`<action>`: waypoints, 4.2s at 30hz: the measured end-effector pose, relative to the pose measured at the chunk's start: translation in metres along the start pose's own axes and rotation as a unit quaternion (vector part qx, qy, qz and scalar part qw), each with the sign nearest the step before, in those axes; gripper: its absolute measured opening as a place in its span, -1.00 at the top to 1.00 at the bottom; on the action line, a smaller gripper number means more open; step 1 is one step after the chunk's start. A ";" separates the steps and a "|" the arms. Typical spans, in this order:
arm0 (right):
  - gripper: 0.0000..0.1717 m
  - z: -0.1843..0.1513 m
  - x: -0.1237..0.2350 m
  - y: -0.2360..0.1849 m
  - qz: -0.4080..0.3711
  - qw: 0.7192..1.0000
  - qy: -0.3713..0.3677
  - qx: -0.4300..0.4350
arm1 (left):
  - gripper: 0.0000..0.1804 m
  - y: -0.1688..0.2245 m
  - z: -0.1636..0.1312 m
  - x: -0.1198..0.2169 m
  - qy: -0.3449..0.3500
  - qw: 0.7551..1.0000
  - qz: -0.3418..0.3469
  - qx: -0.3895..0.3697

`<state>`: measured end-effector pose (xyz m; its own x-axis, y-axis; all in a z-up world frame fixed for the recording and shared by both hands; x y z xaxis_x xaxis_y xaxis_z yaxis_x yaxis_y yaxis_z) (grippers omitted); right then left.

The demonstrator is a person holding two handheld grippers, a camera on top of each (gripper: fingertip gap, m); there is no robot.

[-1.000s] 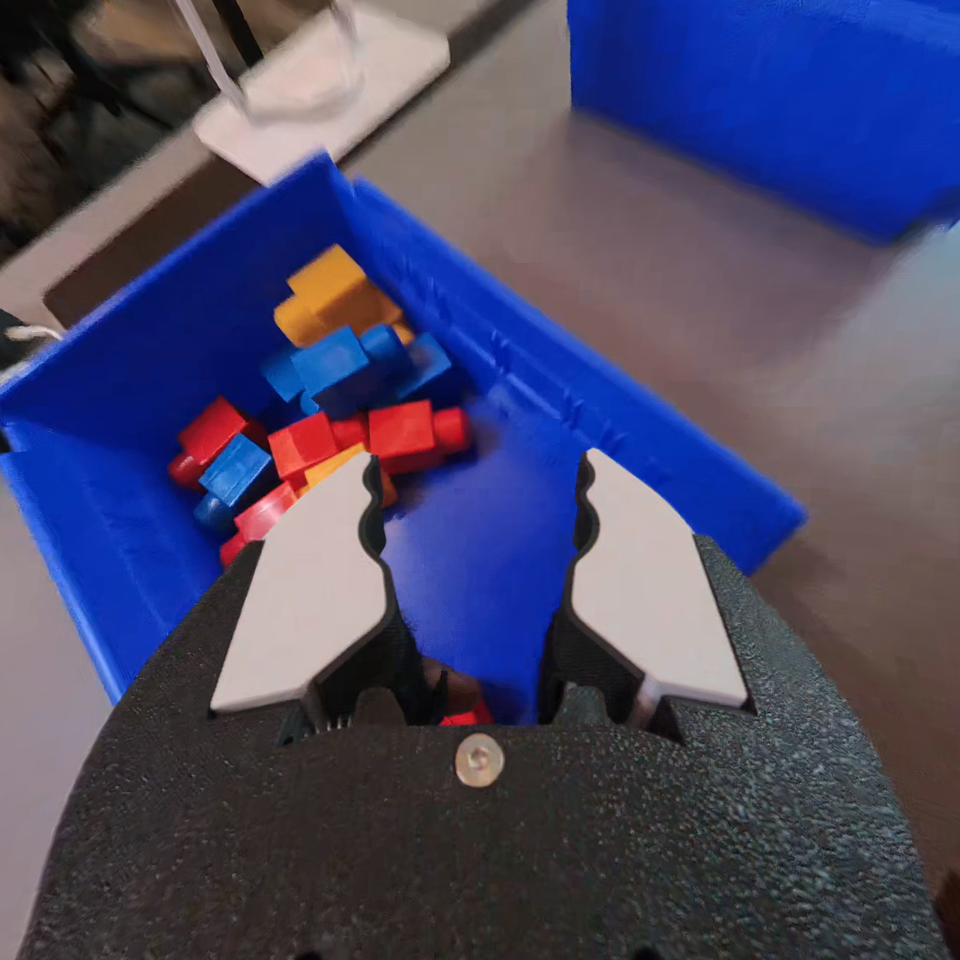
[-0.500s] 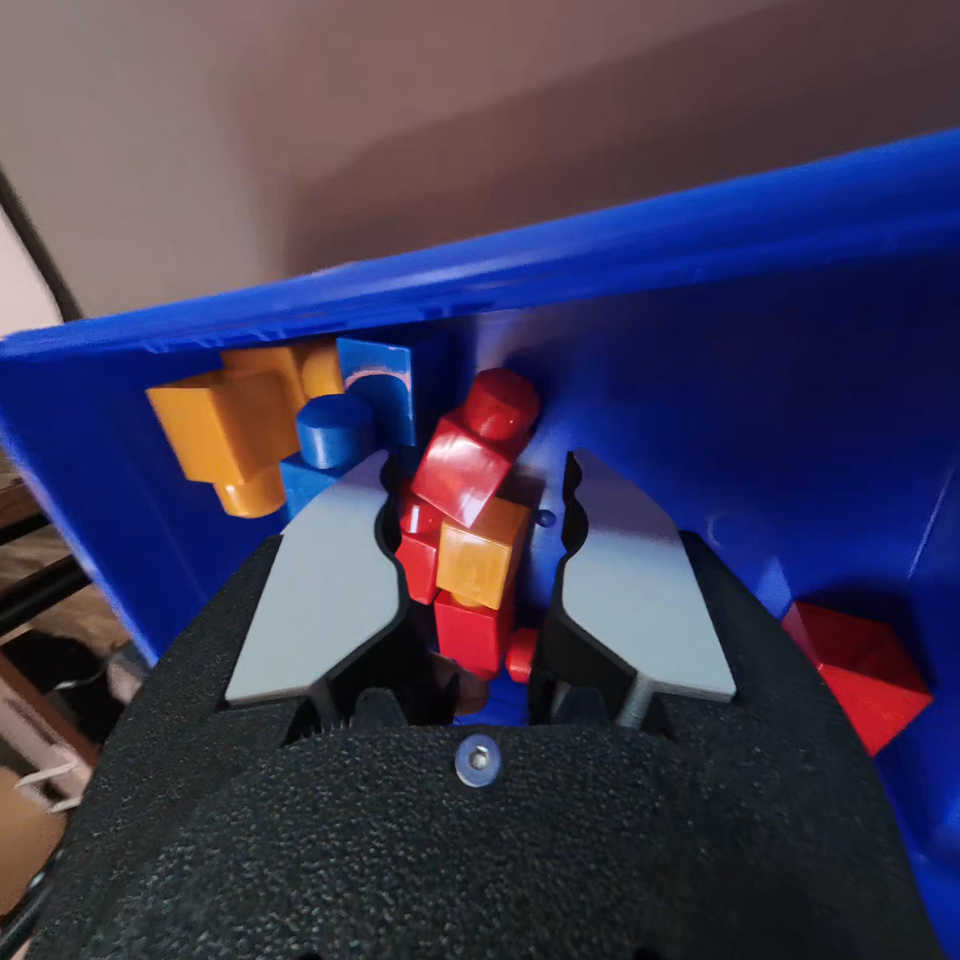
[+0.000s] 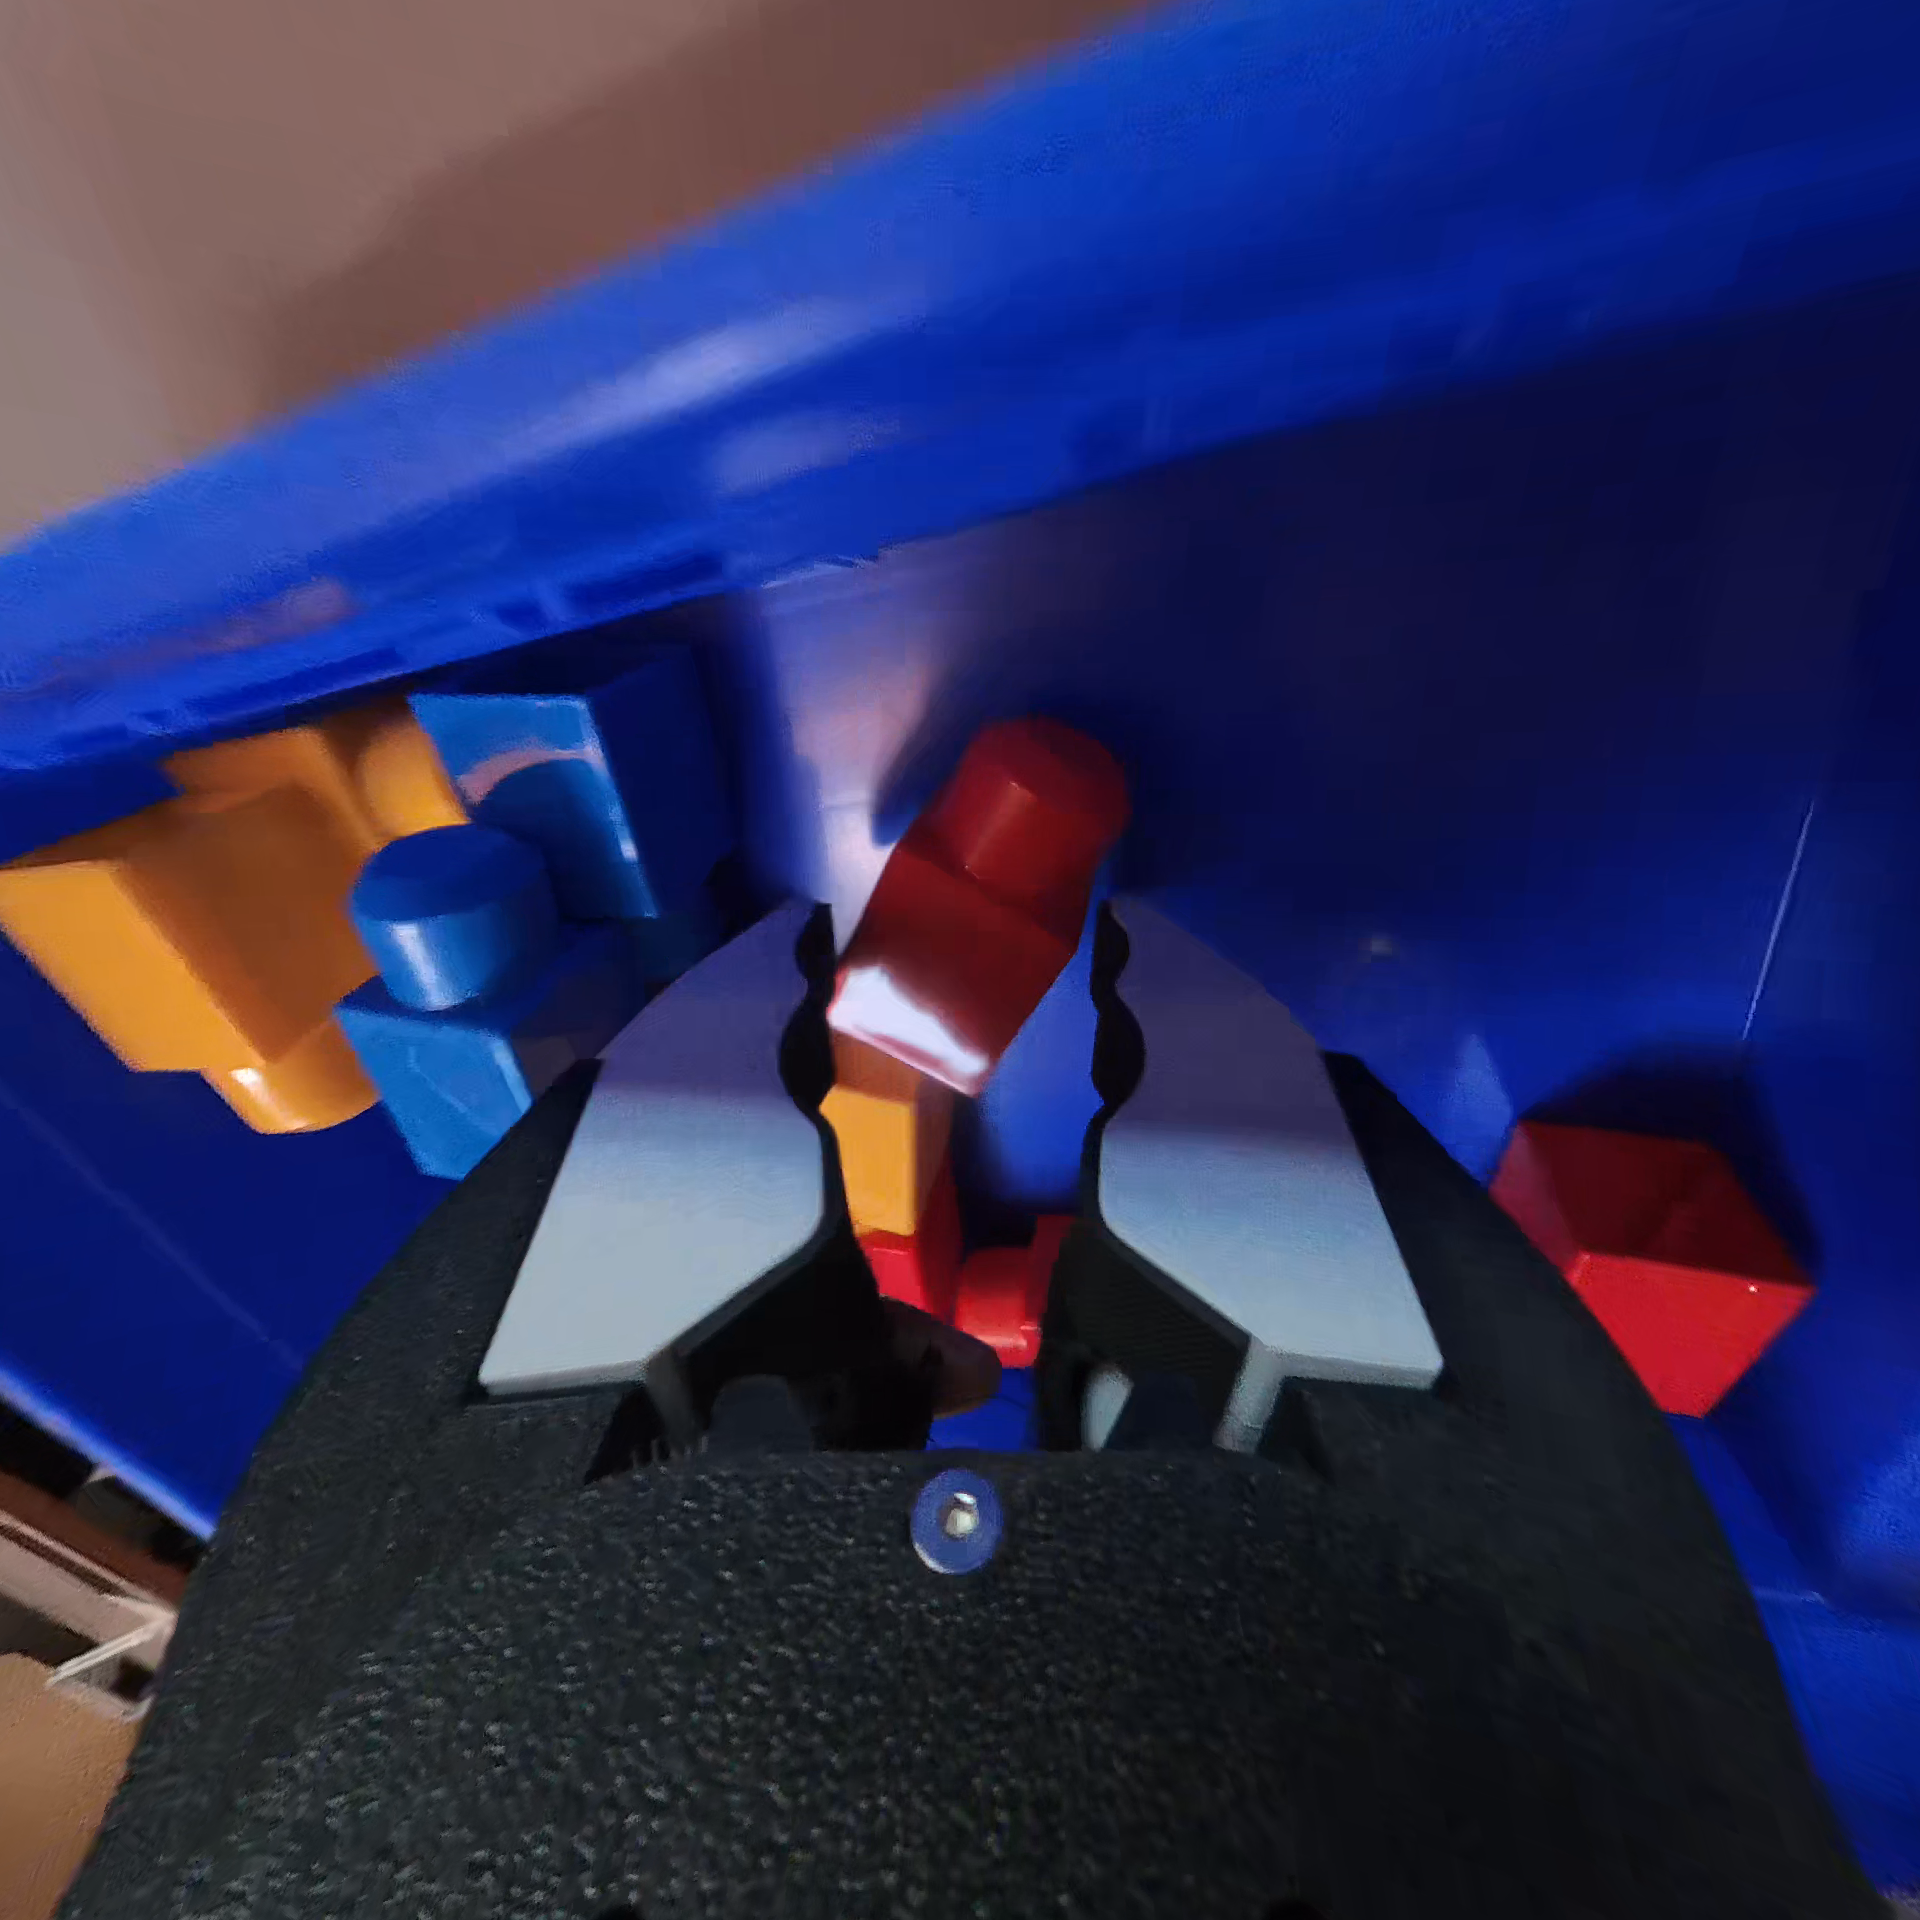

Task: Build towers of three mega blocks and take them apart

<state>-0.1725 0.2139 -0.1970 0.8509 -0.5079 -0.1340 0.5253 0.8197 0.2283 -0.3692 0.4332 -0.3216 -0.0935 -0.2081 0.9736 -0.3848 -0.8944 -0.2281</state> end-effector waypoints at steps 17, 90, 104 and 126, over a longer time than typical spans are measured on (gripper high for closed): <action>0.58 -0.048 -0.022 -0.012 0.069 0.981 -0.076 -0.167 | 0.56 0.058 0.096 0.195 0.749 0.558 -0.011 0.358; 0.28 -0.020 0.000 -0.028 0.178 0.974 -0.005 -0.137 | 0.54 0.143 0.229 0.079 0.630 0.735 0.013 0.251; 0.57 -0.019 -0.013 -0.041 0.163 0.982 -0.074 -0.060 | 0.54 0.149 0.237 0.070 0.591 0.774 0.009 0.226; 0.57 -0.036 0.003 -0.038 0.150 0.980 0.045 -0.121 | 0.56 0.152 0.235 0.069 0.588 0.778 -0.024 0.219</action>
<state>-0.1900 0.1908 -0.2413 0.9587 -0.2173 -0.1835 0.2275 0.9731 0.0361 -0.2181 0.1897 -0.2884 -0.9635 0.1053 0.2460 -0.0877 -0.9928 0.0812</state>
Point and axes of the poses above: each gripper's, where its closed fingertips meet, x back along the fingers, z out of its top, y = z × x across the jaws, the point moved 3 cm from there along x, back along the fingers, and after that the axes turned 4 degrees about x, right-handed, at the moved point
